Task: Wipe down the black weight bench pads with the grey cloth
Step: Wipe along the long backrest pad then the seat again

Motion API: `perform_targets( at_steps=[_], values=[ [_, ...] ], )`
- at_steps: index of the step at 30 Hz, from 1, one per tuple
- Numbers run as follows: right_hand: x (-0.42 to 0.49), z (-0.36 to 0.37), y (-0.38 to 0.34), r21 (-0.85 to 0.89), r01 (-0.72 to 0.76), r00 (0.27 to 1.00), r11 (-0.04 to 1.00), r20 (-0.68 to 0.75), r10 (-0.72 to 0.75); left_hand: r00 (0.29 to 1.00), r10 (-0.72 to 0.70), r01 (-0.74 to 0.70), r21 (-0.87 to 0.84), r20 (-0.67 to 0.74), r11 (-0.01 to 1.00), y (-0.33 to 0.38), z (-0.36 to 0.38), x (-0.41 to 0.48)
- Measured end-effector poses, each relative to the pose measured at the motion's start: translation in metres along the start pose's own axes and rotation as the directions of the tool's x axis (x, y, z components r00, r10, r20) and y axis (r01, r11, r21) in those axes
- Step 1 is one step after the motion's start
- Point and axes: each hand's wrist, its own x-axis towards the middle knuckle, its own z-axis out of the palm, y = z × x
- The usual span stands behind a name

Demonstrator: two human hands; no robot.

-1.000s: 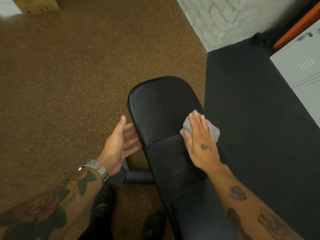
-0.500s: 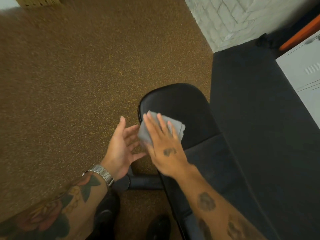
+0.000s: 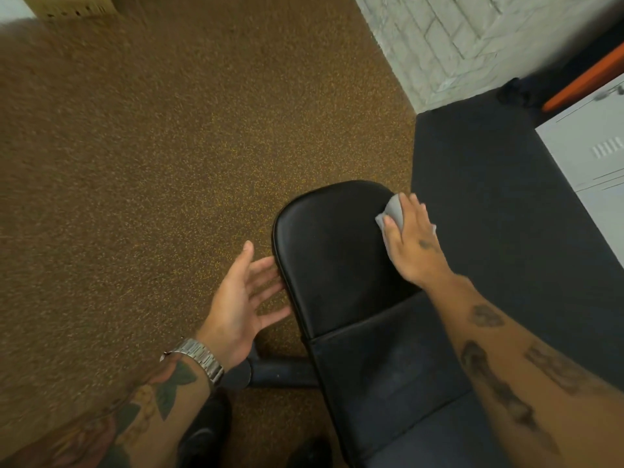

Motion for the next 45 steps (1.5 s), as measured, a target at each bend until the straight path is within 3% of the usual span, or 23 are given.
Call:
perform_targets(
  at_steps=[4,6,12,17,22,25,28,30,38,42,45],
  values=[
    [0.037,0.008,-0.049,-0.098,0.058,0.997,0.993,0.059,-0.052,1.000,-0.010,0.010,-0.005,-0.011,1.000,0.000,-0.001,0.001],
    [0.048,0.015,-0.075,-0.166,0.159,0.984,0.973,0.109,-0.143,1.000,-0.017,0.017,-0.009,-0.017,1.000,-0.001,0.000,0.001],
    [0.031,0.040,-0.133,-0.235,0.539,0.832,0.809,0.296,-0.469,0.999,-0.050,0.050,0.060,-0.003,0.997,0.001,-0.009,0.004],
    [-0.036,0.060,-0.110,-0.272,0.772,0.636,0.575,0.304,-0.709,0.985,-0.040,0.066,0.154,-0.165,0.986,0.009,-0.033,0.006],
    [-0.100,0.056,-0.064,-0.274,0.798,0.602,0.537,0.394,-0.694,0.986,-0.021,0.059,0.224,-0.168,0.973,0.011,-0.044,0.003],
    [-0.116,0.049,-0.039,-0.239,0.718,0.693,0.654,0.334,-0.638,0.994,-0.034,0.059,0.244,-0.109,0.968,0.006,-0.033,-0.001],
    [-0.118,0.038,-0.009,-0.242,0.445,0.894,0.862,0.181,-0.411,0.999,-0.044,0.048,0.243,-0.019,0.969,0.001,-0.019,-0.004],
    [-0.110,0.031,0.008,-0.210,0.286,0.957,0.935,0.117,-0.266,0.999,-0.038,0.038,0.226,-0.005,0.973,-0.001,-0.014,-0.004],
    [-0.015,0.006,0.007,-0.025,0.059,0.996,0.998,0.070,-0.057,0.998,-0.062,0.061,0.177,-0.001,0.982,-0.004,-0.015,-0.004],
    [0.035,-0.013,-0.025,0.025,0.093,0.980,0.995,0.173,-0.096,0.998,-0.058,0.057,0.142,0.002,0.988,-0.009,-0.014,-0.008],
    [0.059,-0.019,-0.064,-0.104,0.183,0.950,0.978,0.276,-0.148,0.997,-0.073,0.072,0.100,0.007,0.992,-0.014,-0.014,-0.010]
  ],
)
